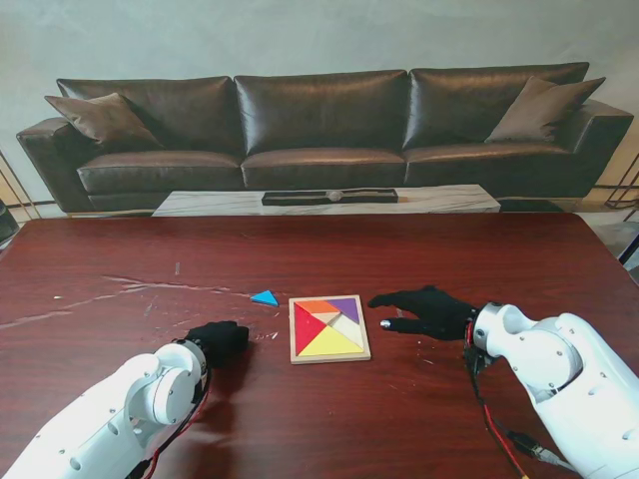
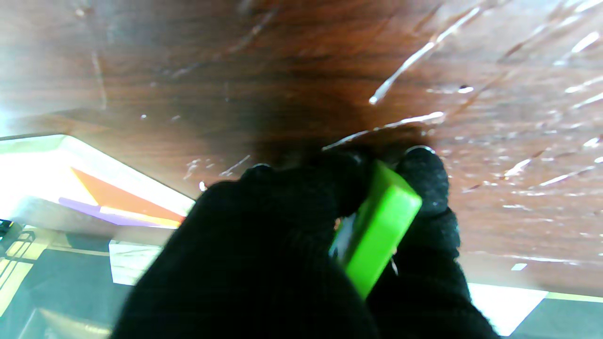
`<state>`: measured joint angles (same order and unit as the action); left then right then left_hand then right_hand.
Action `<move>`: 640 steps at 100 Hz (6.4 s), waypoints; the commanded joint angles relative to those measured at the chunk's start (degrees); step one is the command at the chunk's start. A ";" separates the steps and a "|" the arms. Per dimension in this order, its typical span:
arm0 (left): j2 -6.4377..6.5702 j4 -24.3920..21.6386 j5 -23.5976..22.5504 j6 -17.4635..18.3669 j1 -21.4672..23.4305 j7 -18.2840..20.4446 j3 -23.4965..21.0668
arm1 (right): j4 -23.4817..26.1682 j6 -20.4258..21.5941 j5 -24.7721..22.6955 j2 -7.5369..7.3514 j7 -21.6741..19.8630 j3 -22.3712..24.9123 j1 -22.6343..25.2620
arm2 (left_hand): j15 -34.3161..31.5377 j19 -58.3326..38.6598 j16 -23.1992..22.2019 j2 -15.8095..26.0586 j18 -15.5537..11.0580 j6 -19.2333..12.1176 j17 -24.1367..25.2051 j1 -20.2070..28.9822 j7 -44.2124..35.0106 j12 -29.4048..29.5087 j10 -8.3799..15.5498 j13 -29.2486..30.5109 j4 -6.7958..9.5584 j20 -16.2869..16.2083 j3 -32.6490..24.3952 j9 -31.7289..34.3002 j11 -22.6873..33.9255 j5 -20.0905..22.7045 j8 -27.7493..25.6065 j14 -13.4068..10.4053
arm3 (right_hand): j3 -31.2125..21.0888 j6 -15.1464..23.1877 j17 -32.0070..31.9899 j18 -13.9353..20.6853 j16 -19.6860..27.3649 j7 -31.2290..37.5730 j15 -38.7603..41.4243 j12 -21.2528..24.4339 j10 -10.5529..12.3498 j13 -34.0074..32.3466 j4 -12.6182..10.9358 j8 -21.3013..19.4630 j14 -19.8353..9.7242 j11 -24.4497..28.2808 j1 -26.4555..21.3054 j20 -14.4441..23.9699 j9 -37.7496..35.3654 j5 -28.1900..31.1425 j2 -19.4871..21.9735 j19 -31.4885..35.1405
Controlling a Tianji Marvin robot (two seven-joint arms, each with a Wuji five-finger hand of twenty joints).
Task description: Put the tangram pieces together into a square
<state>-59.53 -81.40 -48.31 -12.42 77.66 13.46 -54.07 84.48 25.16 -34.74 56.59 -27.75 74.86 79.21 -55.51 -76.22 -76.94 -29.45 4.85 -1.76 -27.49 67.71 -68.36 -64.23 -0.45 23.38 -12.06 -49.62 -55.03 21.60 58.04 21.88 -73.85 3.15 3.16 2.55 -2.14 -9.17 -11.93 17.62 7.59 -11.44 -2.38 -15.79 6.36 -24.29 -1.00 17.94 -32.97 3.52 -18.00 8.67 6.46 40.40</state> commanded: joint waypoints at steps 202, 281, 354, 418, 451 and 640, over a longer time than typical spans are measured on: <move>-13.55 29.66 9.01 24.08 -35.07 -16.42 41.47 | 4.92 0.36 -2.36 -0.25 -0.72 7.12 6.08 | 13.20 3.07 6.94 2.92 -4.67 0.15 -0.55 6.25 3.16 7.12 -4.59 2.14 2.69 4.19 5.34 -3.90 -11.20 -4.22 15.73 6.15 | -0.21 -0.04 -0.43 0.33 -0.34 0.93 -0.04 -0.49 0.11 -0.79 -1.42 0.64 -1.74 0.85 -1.84 -1.30 -1.60 0.74 0.80 -0.65; -12.46 27.79 9.47 24.50 -34.75 -13.08 42.36 | 4.96 -0.47 -2.74 -0.23 -0.90 7.05 5.86 | 15.83 11.15 24.93 15.60 0.15 2.41 7.00 -6.55 4.19 17.46 -7.94 -9.16 9.03 -3.51 36.61 -10.52 -20.77 -10.22 34.40 5.65 | -0.21 0.03 -0.78 0.17 -0.38 0.93 -0.18 -0.44 0.16 -0.72 -1.44 0.74 -1.43 0.72 -2.13 -1.42 -1.61 0.60 0.78 -0.74; -8.76 19.20 5.02 22.17 -28.77 -17.21 34.14 | 5.17 -1.54 -2.69 -0.22 -1.38 6.07 5.24 | 22.18 14.35 29.21 18.91 4.98 2.84 10.73 -12.82 17.00 21.59 -9.53 -11.74 11.11 -3.54 39.49 -11.91 -32.73 -11.36 35.26 6.31 | -0.22 0.10 -1.07 0.06 -0.43 0.97 -0.39 -0.41 0.06 -0.39 -1.46 0.79 -1.18 0.64 -2.44 -1.56 -1.37 0.57 0.74 -0.79; -4.64 15.85 0.79 17.61 -25.08 -12.71 29.74 | 5.09 -1.36 -2.55 -0.19 -1.17 5.23 4.91 | 26.31 16.99 37.39 20.08 4.14 10.33 3.88 -6.43 36.69 28.71 -9.54 0.86 11.64 4.66 38.16 -9.42 -30.66 -9.51 41.47 8.89 | -0.21 0.20 -1.12 -0.02 -0.44 1.05 -0.40 -0.41 0.23 -0.43 -1.46 0.80 -1.31 0.65 -2.45 -1.62 -1.40 0.63 0.79 -0.71; -7.74 21.01 3.31 19.97 -24.84 -21.42 30.82 | 5.02 -1.54 -2.75 -0.21 -1.28 5.28 4.81 | 16.43 12.09 29.16 15.10 -1.44 9.39 -6.78 -0.92 22.96 24.71 -10.19 10.73 9.19 9.17 36.32 -3.94 -22.11 -5.52 40.68 2.60 | -0.21 0.22 -1.25 -0.37 -0.44 1.04 -0.39 -0.39 0.21 -0.40 -1.47 0.84 -1.32 0.63 -2.48 -1.64 -1.41 0.59 0.79 -0.65; -14.24 28.71 5.83 23.31 -28.83 -30.49 36.45 | 5.09 -2.07 -3.08 -0.23 -1.51 5.93 5.20 | 11.28 4.72 25.98 15.98 0.68 5.95 3.49 -5.72 21.69 22.33 -9.83 -1.95 9.01 -1.31 39.69 -11.75 -26.33 -3.90 42.59 0.85 | -0.23 -0.09 -1.35 -0.19 -0.42 1.00 -0.26 -0.44 0.28 -0.39 -1.49 0.80 -1.43 0.73 -2.84 -1.82 -1.31 0.50 0.80 -0.65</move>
<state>-74.42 -51.23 -42.43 11.06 48.72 -17.42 -17.36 89.44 23.28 -37.66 56.41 -29.13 81.11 84.29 -44.83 -70.88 -51.36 -14.93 4.88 4.35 -24.62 60.91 -47.81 -41.42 -9.69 23.82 -2.72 -49.04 -17.37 11.78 33.23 18.13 -31.23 3.43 3.16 2.54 -2.34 -9.21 -11.93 18.27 7.51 -11.45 -2.38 -15.79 6.35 -24.16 -1.10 17.95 -34.85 2.90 -18.01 8.70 6.46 40.38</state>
